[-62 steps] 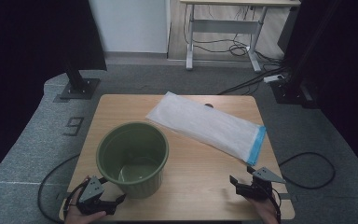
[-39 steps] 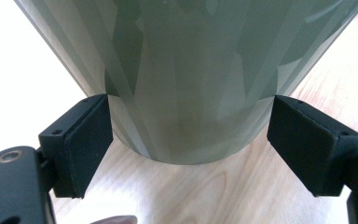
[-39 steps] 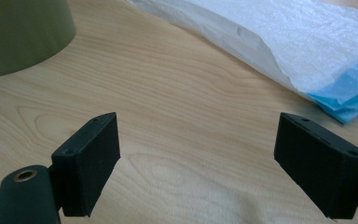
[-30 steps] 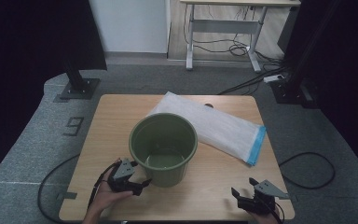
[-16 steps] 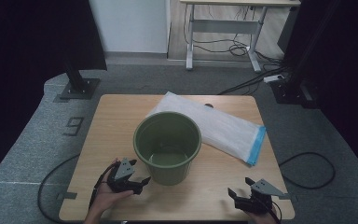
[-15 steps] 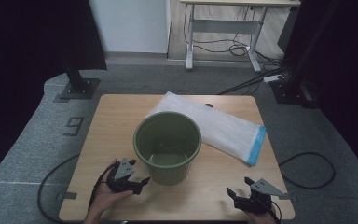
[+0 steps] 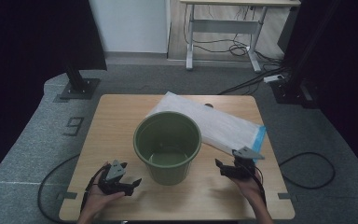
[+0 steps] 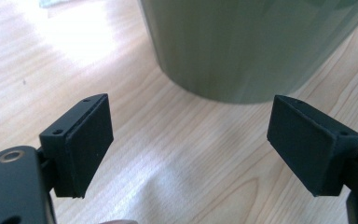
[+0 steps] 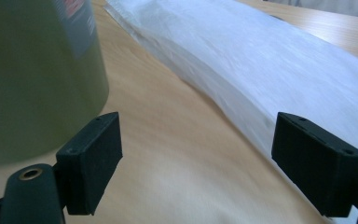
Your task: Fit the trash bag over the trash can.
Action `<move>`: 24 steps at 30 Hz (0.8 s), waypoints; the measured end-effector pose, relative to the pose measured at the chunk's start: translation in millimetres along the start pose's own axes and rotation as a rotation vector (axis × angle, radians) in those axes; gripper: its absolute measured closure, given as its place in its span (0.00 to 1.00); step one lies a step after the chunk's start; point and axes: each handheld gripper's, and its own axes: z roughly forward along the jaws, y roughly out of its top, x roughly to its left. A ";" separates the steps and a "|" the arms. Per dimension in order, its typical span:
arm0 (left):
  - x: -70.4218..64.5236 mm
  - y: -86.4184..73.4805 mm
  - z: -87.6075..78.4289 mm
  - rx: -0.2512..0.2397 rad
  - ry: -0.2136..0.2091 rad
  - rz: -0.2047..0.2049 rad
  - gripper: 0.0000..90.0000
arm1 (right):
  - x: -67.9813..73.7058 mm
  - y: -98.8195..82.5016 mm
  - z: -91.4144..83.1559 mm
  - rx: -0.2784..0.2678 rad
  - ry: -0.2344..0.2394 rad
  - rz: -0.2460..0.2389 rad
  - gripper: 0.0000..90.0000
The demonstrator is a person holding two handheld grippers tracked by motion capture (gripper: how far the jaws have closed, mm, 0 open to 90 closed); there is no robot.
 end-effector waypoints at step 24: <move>21.7 -29.2 -35.6 -0.086 0.054 -0.154 0.18 | -26.9 18.9 109.0 0.255 -0.083 0.034 0.99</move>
